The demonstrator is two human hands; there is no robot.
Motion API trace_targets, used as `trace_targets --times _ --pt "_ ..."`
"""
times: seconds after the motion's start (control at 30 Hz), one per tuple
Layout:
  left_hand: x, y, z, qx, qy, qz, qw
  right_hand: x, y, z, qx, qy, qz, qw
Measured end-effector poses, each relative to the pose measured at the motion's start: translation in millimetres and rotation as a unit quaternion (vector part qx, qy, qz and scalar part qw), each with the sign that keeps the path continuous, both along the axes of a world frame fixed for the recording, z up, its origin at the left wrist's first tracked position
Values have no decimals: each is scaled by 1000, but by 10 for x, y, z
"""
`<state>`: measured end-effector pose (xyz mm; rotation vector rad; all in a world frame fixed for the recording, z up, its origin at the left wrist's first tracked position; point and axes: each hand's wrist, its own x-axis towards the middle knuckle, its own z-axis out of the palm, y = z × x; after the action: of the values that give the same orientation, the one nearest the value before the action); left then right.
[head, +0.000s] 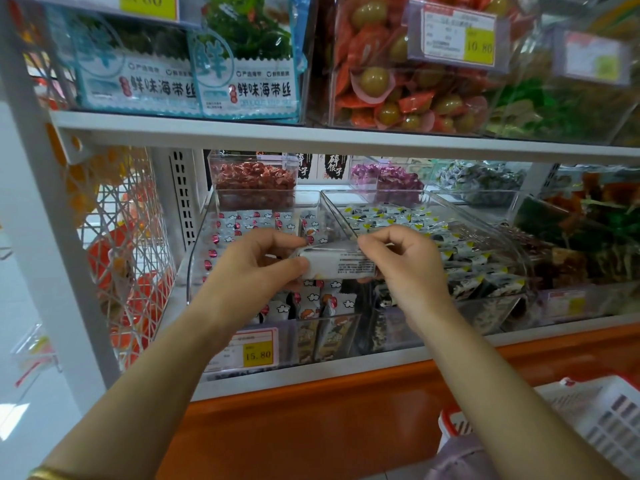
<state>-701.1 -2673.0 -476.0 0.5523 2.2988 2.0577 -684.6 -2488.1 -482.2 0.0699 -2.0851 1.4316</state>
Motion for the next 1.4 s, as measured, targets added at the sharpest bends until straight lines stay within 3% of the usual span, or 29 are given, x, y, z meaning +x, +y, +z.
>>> trace_targets --times 0.33,0.67,0.77,0.87,1.0,1.1,1.3,1.4 --pt "-25 -10 0 -22 12 103 994 30 -126 -4 65 19 29 997" --pt "-46 -4 -30 8 11 80 997 -5 -96 -33 19 -13 16 1000" --pt "-41 8 -58 -57 61 31 996 -4 -73 -35 -67 -26 29 997" --pt "-79 21 -97 -137 111 47 983 13 -42 -12 -114 -51 90 988" --pt "-187 55 -112 -104 93 84 987 -38 -17 4 12 -76 95 993" --pt "-279 112 -121 -110 83 93 986 -133 -18 82 2 -45 71 996" --pt "-600 173 -34 -258 184 143 937 -604 112 149 -24 -41 -69 996" --pt "-921 320 7 -408 205 84 886 -795 138 151 -70 -37 -82 993"
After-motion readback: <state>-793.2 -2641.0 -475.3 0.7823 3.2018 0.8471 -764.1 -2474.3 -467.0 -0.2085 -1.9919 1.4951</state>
